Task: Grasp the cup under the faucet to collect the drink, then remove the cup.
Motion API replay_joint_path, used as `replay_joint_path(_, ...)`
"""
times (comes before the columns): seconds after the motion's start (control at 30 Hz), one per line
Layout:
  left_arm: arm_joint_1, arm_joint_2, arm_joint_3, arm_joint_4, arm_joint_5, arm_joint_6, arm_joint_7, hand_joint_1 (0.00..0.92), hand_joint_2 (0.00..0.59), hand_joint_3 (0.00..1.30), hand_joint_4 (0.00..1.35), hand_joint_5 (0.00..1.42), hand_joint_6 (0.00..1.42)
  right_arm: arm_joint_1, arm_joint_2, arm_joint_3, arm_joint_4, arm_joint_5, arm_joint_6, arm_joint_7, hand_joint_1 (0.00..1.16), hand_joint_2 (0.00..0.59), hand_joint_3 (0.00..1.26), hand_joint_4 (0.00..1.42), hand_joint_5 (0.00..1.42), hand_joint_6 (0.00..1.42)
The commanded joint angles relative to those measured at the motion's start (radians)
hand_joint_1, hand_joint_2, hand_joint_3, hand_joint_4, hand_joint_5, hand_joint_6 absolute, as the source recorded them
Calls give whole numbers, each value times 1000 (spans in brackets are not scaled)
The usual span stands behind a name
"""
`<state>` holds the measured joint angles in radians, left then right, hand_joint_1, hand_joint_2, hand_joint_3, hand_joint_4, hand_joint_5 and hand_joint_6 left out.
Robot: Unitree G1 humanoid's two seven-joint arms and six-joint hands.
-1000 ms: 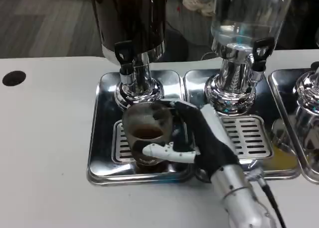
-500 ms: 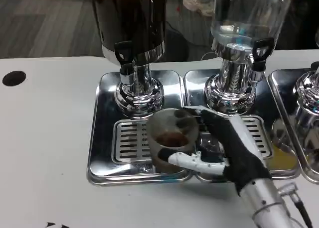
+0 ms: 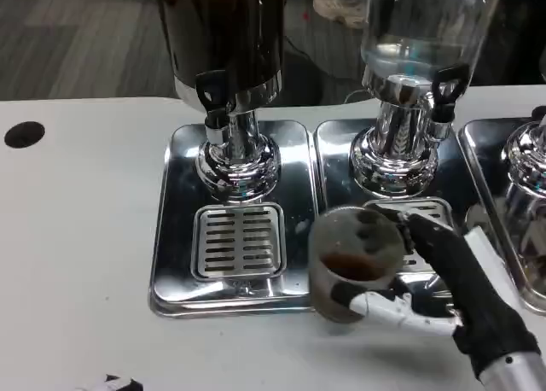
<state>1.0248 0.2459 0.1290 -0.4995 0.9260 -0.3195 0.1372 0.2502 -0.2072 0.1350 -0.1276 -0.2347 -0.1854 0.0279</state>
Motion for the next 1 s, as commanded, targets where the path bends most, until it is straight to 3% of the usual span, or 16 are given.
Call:
replay_joint_path(0.03, -12, 15, -18, -22, 18, 23, -24, 0, 89, 337, 226, 313, 561, 34, -12, -29, -37, 40, -99, 12, 724, 93, 432, 435, 414, 179)
replay_joint_path(0.5, -48, 24, -51, -37, 34, 78, -56, 0, 88, 337, 226, 317, 561, 158, -66, -95, 33, 82, -320, 47, 722, 91, 433, 435, 413, 179)
replay_joint_path(0.77, -63, 27, -78, -57, 52, 110, -75, 0, 88, 337, 226, 317, 561, 173, -92, -131, 181, 70, -475, 38, 722, 90, 440, 435, 414, 179)
replay_joint_path(1.0, -58, 25, -90, -90, 74, 135, -96, 0, 88, 337, 226, 317, 561, 139, -82, -139, 377, 44, -588, 10, 722, 89, 440, 435, 414, 179)
